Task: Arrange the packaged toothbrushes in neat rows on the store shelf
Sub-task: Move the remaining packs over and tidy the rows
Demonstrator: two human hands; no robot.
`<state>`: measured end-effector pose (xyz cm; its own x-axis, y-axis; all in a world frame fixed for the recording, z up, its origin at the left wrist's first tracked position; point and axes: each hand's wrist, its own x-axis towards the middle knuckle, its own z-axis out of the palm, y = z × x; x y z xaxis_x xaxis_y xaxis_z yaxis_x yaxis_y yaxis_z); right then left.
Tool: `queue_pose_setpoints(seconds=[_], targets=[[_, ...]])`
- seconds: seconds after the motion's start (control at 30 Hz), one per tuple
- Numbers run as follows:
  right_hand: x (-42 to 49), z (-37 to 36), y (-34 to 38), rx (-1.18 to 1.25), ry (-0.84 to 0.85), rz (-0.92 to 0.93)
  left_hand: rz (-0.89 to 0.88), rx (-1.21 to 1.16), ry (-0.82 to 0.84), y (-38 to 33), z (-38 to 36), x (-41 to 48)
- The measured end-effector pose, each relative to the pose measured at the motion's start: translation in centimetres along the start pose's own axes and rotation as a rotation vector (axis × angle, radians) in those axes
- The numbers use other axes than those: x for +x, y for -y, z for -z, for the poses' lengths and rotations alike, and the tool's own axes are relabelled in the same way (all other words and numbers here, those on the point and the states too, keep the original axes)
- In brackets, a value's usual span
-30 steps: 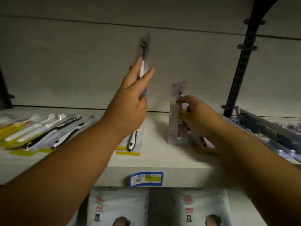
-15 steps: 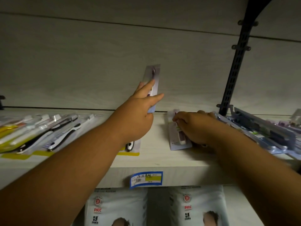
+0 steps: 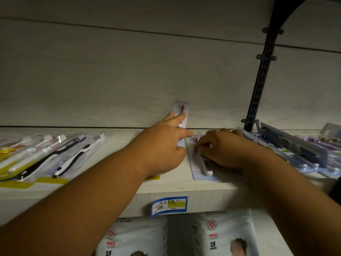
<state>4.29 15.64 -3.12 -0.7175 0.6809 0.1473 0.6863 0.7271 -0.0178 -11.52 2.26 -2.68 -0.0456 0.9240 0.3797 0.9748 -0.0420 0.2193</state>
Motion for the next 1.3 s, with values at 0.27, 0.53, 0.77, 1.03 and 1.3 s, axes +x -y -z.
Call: queue_pose_setpoints(seconds=[0.27,0.53,0.77,1.03,1.3], targets=[[0.5,-0.1,-1.6,0.057,-0.012,-0.123,-0.039,0.121,0.245,0.1,-0.9,-0.3],[0.6,-0.2,-2.0,0.149,0.009,-0.177,-0.003,0.010,0.389,-0.4,-0.6,-0.8],[0.2,0.1,-1.8,0.199,0.014,-0.166,0.018,-0.014,0.444,-0.6,-0.6,-0.6],[0.6,0.3,-1.6,0.150,0.033,-0.126,0.016,0.068,0.481,-1.7,-1.1,-0.1],[0.8,1.0,-1.1,0.171,-0.025,-0.078,0.081,-0.078,0.239,0.2,0.8,-1.5]])
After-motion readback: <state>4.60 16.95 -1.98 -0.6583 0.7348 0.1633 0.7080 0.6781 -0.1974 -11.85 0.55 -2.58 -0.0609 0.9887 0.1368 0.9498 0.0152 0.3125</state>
